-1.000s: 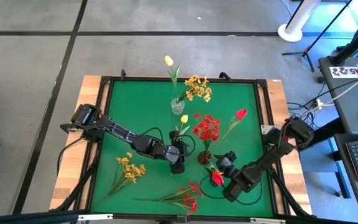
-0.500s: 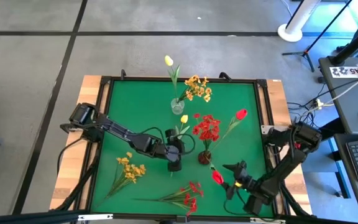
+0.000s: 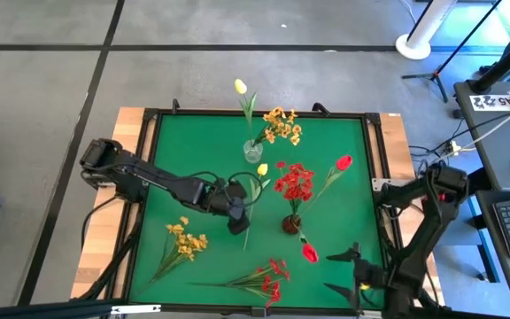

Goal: Sort flowers into vase by color
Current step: Put the top yellow flower into the transparent vase

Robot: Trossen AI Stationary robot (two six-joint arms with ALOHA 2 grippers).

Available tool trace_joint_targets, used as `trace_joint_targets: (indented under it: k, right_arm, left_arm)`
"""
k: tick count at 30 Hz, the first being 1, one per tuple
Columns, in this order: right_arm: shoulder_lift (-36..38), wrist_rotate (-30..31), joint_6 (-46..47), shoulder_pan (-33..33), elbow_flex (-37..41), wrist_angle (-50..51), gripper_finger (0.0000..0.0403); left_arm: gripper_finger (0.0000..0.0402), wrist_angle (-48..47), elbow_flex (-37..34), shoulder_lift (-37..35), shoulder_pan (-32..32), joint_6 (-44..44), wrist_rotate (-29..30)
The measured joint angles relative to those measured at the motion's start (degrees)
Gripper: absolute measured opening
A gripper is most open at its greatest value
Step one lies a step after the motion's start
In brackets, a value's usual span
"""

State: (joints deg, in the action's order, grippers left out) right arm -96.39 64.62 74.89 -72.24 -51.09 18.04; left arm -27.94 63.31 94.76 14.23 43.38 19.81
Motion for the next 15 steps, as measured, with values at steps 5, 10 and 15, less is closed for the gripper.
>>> trace_joint_targets:
  k: [5,10,15]
  right_arm:
    - [3.8,3.6,-15.4,-0.6,0.0,-10.5,0.0369]
    - [6.0,0.7,-37.5,0.9,0.0,-29.1,0.0369]
    - [6.4,-13.3,-63.2,1.8,0.0,-52.1,0.0369]
  left_arm:
    - [0.0182,-0.2,0.0,0.0,0.4,3.2,-0.3]
    - [0.0182,2.9,0.0,0.1,2.1,8.4,1.7]
    - [0.0182,5.8,0.0,2.5,3.2,14.5,4.0]
